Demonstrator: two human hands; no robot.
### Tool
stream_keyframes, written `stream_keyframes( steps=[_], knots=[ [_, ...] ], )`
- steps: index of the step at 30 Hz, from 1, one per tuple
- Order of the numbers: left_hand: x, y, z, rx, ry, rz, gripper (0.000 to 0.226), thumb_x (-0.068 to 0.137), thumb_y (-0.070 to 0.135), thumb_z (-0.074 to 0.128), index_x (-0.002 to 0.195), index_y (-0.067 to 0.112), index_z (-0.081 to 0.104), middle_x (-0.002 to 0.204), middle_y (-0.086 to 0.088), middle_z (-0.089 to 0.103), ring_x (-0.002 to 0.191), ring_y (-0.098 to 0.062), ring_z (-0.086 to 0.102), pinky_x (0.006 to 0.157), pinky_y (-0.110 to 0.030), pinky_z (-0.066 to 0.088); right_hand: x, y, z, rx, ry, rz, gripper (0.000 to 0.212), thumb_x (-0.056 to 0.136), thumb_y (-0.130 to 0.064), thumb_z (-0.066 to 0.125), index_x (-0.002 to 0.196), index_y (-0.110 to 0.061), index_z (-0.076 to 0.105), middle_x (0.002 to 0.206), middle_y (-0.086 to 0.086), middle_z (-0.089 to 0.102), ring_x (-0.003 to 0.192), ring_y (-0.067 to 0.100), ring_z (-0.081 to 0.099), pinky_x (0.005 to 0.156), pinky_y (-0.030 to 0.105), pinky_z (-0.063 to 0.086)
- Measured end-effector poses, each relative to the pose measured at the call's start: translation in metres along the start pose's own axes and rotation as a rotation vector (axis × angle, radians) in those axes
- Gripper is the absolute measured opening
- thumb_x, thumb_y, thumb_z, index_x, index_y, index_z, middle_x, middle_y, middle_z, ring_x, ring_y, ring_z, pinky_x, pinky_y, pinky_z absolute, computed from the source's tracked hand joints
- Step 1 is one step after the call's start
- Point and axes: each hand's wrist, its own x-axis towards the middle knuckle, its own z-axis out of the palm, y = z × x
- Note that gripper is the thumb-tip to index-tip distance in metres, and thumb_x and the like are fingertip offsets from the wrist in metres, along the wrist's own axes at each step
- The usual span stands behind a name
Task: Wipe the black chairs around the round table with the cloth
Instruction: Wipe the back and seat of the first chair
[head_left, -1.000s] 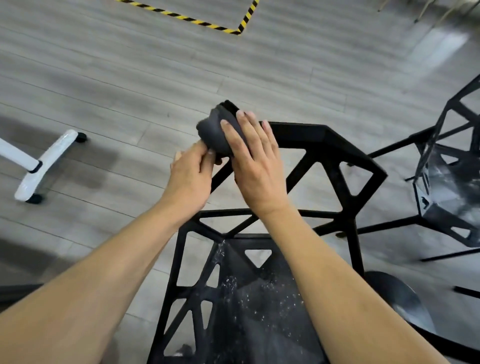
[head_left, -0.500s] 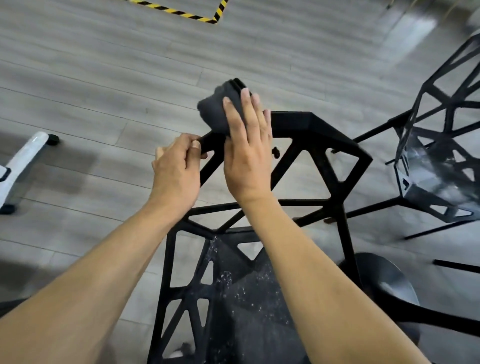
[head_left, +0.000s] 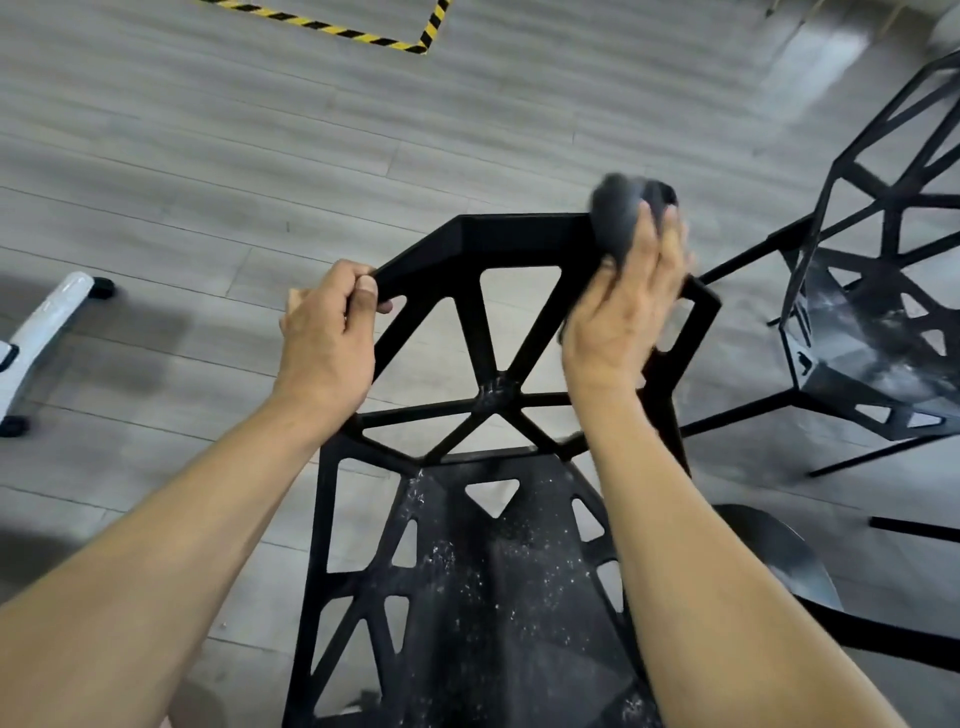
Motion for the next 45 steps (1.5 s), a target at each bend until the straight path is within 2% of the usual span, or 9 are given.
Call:
stream_keyframes(
  steps=[6,10,13,22,29,32,35,37,45],
  knots=[
    [0.004,-0.006,-0.003,-0.033,0.011,0.033,0.024,0.106,0.038,0.034,0.102,0.035,0.057,0.084,0.025,0.066,0.11,-0.032,0.056,0.096,-0.052,0.044,-0.024,-0.077,0.034,0.1,-0.211,-0.386,0.05,0.095,0.005,0.049,0.143,-0.005,0.053,0.153,0.02,0.043,0.146,0.036,0.036,0.123,0.051,0.022],
    [0.005,-0.01,0.001,-0.026,0.005,0.043,0.024,0.108,0.036,0.034,0.103,0.034,0.057,0.085,0.026,0.066,0.11,-0.031,0.055,0.097,-0.035,0.039,0.004,-0.034,0.018,-0.063,-0.191,-0.591,0.053,0.092,0.008,0.047,0.142,-0.007,0.055,0.148,0.02,0.049,0.14,0.034,0.046,0.119,0.049,0.031],
    [0.005,-0.005,0.005,-0.007,0.033,0.023,0.025,0.109,0.031,0.034,0.104,0.028,0.059,0.086,0.023,0.065,0.112,-0.031,0.051,0.091,-0.013,0.024,0.023,0.014,-0.007,-0.145,-0.209,-0.366,0.057,0.092,0.002,0.046,0.148,-0.007,0.046,0.153,0.018,0.043,0.144,0.031,0.038,0.123,0.049,0.024],
    [0.006,-0.005,0.002,-0.04,0.001,0.023,0.026,0.107,0.033,0.035,0.104,0.028,0.061,0.085,0.025,0.065,0.111,-0.031,0.053,0.098,-0.044,0.04,0.023,0.016,-0.012,-0.233,-0.039,0.057,0.039,0.096,-0.022,0.045,0.127,-0.004,0.058,0.117,0.019,0.06,0.105,0.04,0.054,0.094,0.046,0.038],
    [0.004,0.003,0.002,-0.012,0.002,0.014,0.027,0.108,0.027,0.034,0.107,0.022,0.061,0.087,0.016,0.066,0.105,-0.028,0.046,0.096,-0.046,0.037,0.019,-0.075,0.031,-0.14,-0.266,-0.369,0.032,0.089,-0.025,0.05,0.11,-0.006,0.065,0.098,0.017,0.062,0.087,0.038,0.056,0.079,0.045,0.038],
    [0.007,-0.005,-0.002,0.001,0.015,0.022,0.027,0.105,0.022,0.038,0.082,0.023,0.051,0.073,0.01,0.056,0.088,-0.035,0.049,0.077,-0.045,0.039,-0.01,-0.122,0.047,-0.022,-0.385,-0.536,0.032,0.087,-0.027,0.05,0.103,-0.005,0.068,0.091,0.015,0.062,0.081,0.036,0.056,0.076,0.045,0.039],
    [0.004,-0.006,-0.005,0.014,0.013,0.024,0.034,0.105,0.017,0.04,0.072,0.027,0.041,0.067,0.012,0.049,0.079,-0.03,0.045,0.067,-0.035,0.028,-0.015,-0.119,0.045,-0.005,-0.391,-0.649,0.032,0.093,-0.028,0.048,0.104,-0.007,0.069,0.091,0.012,0.063,0.082,0.035,0.057,0.078,0.044,0.04],
    [0.005,-0.004,-0.003,-0.017,0.002,0.057,0.027,0.105,0.025,0.038,0.084,0.028,0.054,0.075,0.015,0.06,0.089,-0.031,0.054,0.075,-0.041,0.039,-0.003,-0.101,0.039,-0.062,-0.375,-0.69,0.033,0.094,-0.028,0.048,0.108,-0.007,0.068,0.093,0.012,0.064,0.085,0.036,0.058,0.084,0.044,0.042],
    [0.003,-0.003,-0.002,-0.026,-0.002,0.062,0.027,0.108,0.028,0.037,0.112,0.022,0.064,0.091,0.016,0.067,0.106,-0.024,0.05,0.085,-0.032,0.035,0.054,0.004,-0.011,-0.221,-0.294,-0.04,0.043,0.097,-0.033,0.033,0.116,-0.002,0.056,0.107,0.02,0.06,0.098,0.04,0.055,0.081,0.044,0.036]
  ],
)
